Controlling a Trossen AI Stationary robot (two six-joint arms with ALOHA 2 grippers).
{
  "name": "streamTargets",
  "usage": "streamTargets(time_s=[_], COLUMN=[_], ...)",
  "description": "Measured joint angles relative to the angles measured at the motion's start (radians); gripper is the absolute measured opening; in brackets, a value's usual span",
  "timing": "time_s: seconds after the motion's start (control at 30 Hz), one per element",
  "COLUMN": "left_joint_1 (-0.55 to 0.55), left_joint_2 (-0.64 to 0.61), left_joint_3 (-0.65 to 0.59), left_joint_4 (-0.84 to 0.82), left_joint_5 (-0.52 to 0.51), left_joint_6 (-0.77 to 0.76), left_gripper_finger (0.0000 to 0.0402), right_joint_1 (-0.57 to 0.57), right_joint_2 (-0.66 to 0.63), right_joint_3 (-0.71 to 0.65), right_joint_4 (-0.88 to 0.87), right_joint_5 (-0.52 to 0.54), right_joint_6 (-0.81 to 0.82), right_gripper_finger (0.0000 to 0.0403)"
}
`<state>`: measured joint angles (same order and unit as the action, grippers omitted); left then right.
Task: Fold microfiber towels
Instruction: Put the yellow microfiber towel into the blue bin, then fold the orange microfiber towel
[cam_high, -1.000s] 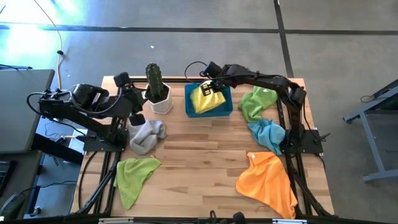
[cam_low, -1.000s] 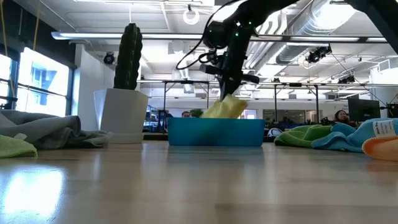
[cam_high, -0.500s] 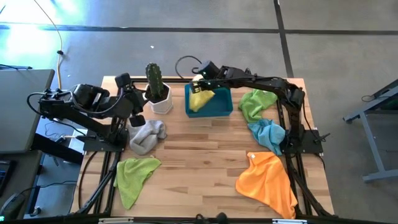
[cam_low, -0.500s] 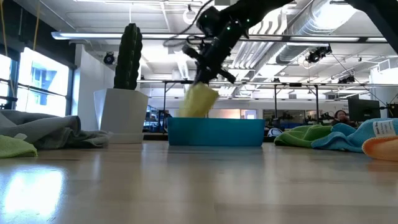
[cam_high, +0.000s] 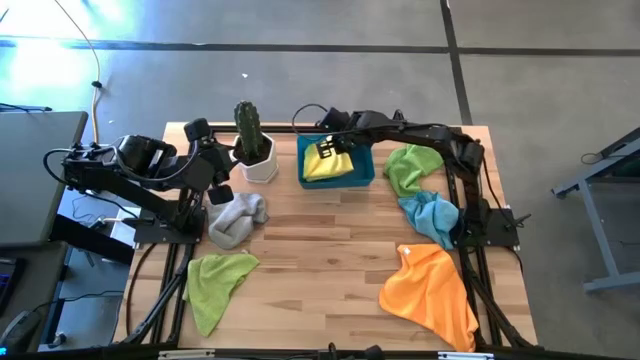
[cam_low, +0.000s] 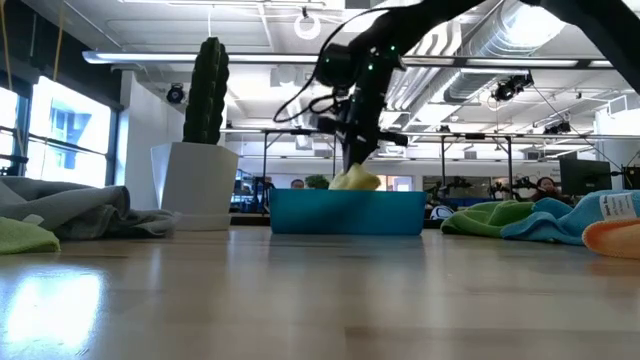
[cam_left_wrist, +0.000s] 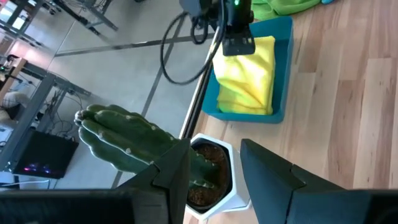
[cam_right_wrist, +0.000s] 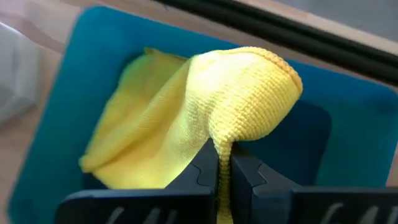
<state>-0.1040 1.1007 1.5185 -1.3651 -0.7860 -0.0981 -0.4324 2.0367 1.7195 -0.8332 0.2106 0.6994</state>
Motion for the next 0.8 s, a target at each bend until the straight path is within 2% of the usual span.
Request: streamTargets(time_s=[0.13, 0.23, 0.4, 0.57, 0.8], left_joint_1=[0.0, 0.0, 0.0, 0.0, 0.0], left_joint_2=[0.0, 0.0, 0.0, 0.0, 0.0], left_joint_3=[0.0, 0.0, 0.0, 0.0, 0.0], left_joint_4=[0.0, 0.0, 0.0, 0.0, 0.001], left_joint_5=[0.0, 0.0, 0.0, -0.001, -0.001], left_joint_6=[-0.007, -0.023, -0.031, -0.041, -0.056], left_gripper_finger=[0.0131, 0.0131, 0.0131, 0.0131, 0.0131], right_joint_1=[0.001, 0.007, 0.008, 0.0, -0.016], right_joint_2=[0.029, 0.031, 0.032, 0.027, -0.055], right_joint_3=[0.0, 0.0, 0.0, 0.0, 0.0], right_joint_4=[-0.013, -0.008, -0.026, -0.118, -0.275], right_joint_5=[-0.01, -0.009, -0.009, -0.009, -0.002], right_joint_6=[-0.007, -0.072, -0.132, -0.143, -0.113], right_gripper_finger=[0.0, 0.0008, 0.0066, 0.0129, 0.0143])
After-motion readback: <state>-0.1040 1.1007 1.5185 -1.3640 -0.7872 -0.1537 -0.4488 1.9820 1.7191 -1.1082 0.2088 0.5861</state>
